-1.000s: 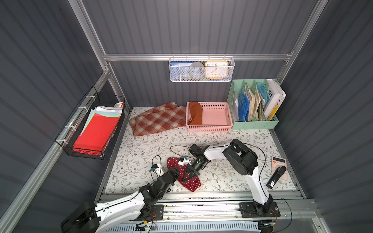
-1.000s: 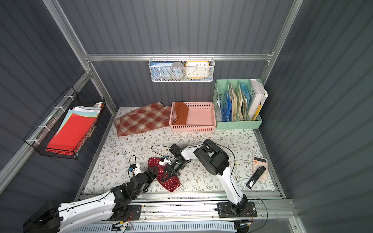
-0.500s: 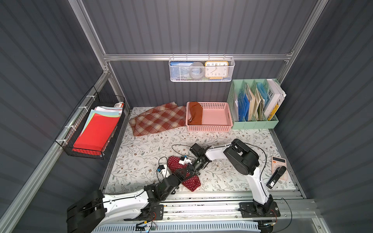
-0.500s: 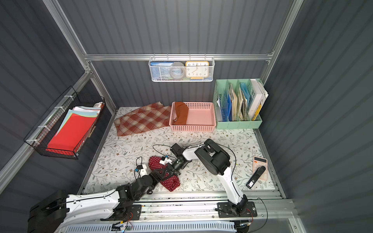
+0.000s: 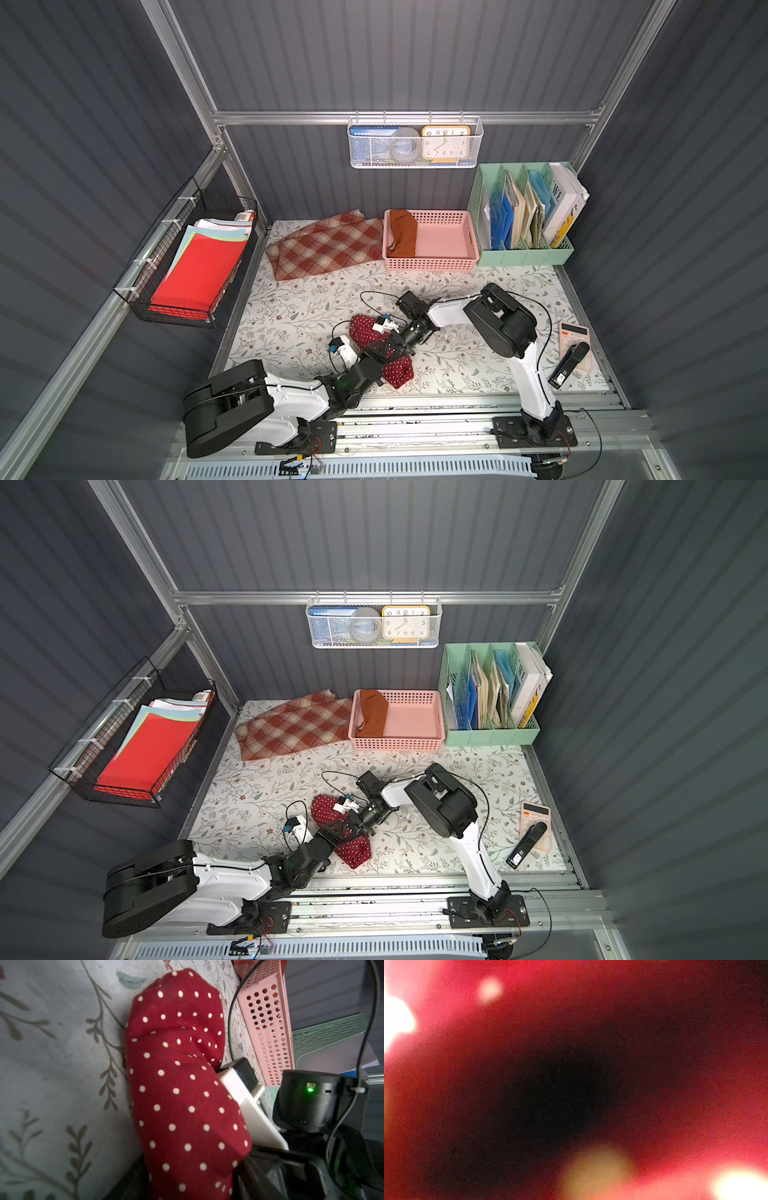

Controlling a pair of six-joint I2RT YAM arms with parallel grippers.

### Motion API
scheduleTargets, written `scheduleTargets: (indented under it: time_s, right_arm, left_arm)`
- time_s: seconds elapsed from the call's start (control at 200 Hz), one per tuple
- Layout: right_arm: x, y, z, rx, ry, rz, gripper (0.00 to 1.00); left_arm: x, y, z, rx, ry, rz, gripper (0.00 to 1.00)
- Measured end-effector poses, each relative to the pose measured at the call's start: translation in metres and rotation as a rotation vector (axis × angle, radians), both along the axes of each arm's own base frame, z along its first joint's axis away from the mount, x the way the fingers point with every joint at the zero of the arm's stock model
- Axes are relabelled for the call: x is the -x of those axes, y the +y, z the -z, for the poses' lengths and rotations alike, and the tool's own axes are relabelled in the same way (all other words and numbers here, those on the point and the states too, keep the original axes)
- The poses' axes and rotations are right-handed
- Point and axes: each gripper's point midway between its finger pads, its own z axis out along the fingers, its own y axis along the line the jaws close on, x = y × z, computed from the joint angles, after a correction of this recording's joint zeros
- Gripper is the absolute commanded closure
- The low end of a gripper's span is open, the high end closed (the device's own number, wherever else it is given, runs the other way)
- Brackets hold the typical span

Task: Roll up the skirts
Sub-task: Roll the skirt at the center of the board, then pick up the skirt from the center of the board.

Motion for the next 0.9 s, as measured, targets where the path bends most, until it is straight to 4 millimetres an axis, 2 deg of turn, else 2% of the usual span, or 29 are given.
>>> scheduleTargets:
  time_s: [0.095,0.155,0.21,0.28,0.4,0.46,0.58,0.61,0.655,0.745,0.901]
  right_arm:
    - [0.0,0.0,0.0,0.001,-0.002,0.001,1.0]
    - [-0.001,0.0,0.001,0.005,-0.006,0.003,0.95]
    - [-0.003,-0.001,0.002,0.014,-0.017,0.01,0.95]
    - [-0.006,-0.003,0.003,0.023,-0.028,0.022,0.94]
    - [-0.01,-0.007,0.004,0.029,-0.042,0.033,0.9]
    - [-0.01,-0.007,0.004,0.033,-0.049,0.033,0.84]
    - [-0.008,-0.009,0.004,0.044,-0.073,0.033,0.57]
    - [-0.006,-0.011,0.004,0.049,-0.077,0.035,0.47]
    - [-0.004,-0.014,-0.001,0.056,-0.083,0.042,0.41]
    - [-0.001,-0.022,-0.008,0.074,-0.121,0.058,0.37]
    - [0.004,-0.031,-0.012,0.121,-0.17,0.09,0.36]
  left_arm:
    - [-0.001,0.002,0.004,-0.031,-0.008,0.003,0.62]
    - [-0.003,0.001,0.006,-0.045,-0.019,-0.002,0.7]
    - [-0.006,0.0,0.007,-0.052,-0.035,-0.007,0.81]
    - [-0.01,-0.001,0.008,-0.055,-0.059,-0.014,1.0]
    - [-0.014,-0.003,0.008,-0.041,-0.099,-0.019,1.0]
    - [-0.014,-0.004,0.007,-0.036,-0.11,-0.014,1.0]
    - [-0.013,-0.005,0.004,-0.047,-0.114,0.009,1.0]
    - [-0.013,-0.005,0.002,-0.05,-0.112,0.011,1.0]
    - [-0.012,-0.004,-0.001,-0.056,-0.11,0.009,1.0]
    - [-0.011,-0.003,-0.004,-0.07,-0.093,0.019,1.0]
    - [-0.007,-0.005,0.003,-0.125,-0.048,0.046,1.0]
